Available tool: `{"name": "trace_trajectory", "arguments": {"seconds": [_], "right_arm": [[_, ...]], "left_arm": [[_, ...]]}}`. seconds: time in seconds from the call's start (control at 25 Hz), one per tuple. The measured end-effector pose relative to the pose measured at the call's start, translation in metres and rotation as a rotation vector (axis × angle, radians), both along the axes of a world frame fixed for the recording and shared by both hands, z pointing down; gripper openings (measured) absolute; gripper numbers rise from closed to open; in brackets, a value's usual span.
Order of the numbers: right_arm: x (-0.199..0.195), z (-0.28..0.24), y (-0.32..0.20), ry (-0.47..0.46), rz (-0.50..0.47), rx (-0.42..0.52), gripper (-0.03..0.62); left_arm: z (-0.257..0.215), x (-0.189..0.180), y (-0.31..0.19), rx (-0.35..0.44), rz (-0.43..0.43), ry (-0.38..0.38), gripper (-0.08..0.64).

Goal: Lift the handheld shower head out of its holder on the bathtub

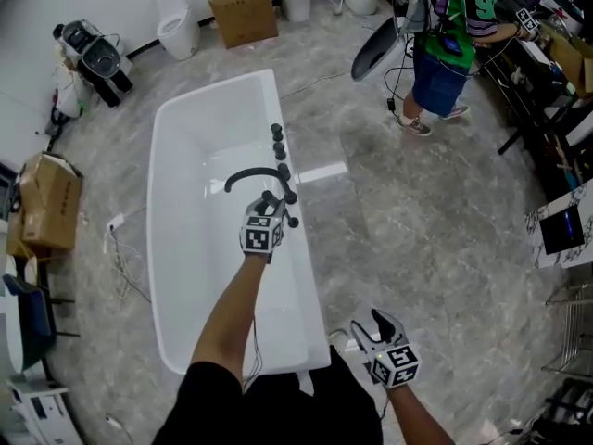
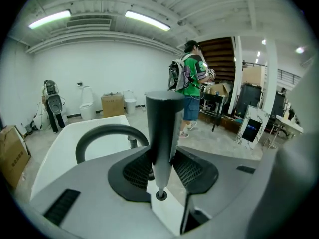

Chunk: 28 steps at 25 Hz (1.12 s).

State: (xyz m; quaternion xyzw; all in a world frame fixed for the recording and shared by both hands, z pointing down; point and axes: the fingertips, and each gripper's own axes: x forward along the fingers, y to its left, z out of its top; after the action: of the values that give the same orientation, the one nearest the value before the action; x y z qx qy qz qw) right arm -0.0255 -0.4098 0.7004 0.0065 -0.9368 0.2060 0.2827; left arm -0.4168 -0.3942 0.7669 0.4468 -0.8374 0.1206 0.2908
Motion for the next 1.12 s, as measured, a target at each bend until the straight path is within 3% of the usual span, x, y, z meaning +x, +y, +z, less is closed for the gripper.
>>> {"name": "trace_trajectory", "arguments": {"seconds": [0.4, 0.72, 1.12], "right_arm": [[0.013, -0.024, 0.014, 0.003, -0.008, 0.058, 0.230], [0.009, -0.063, -0.006, -0.092, 0.062, 0.037, 0.230], [-0.014, -0.126, -0.010, -0.216, 0.099, 0.048, 0.229]], "left_arm": [[-0.076, 0.006, -0.005, 0.020, 0.041, -0.069, 0.123], [-0.116, 0.034, -0.027, 0.037, 0.081, -0.108, 0.123], [-0.189, 0.031, -0.036, 0.103, 0.085, -0.196, 0.123]]}}
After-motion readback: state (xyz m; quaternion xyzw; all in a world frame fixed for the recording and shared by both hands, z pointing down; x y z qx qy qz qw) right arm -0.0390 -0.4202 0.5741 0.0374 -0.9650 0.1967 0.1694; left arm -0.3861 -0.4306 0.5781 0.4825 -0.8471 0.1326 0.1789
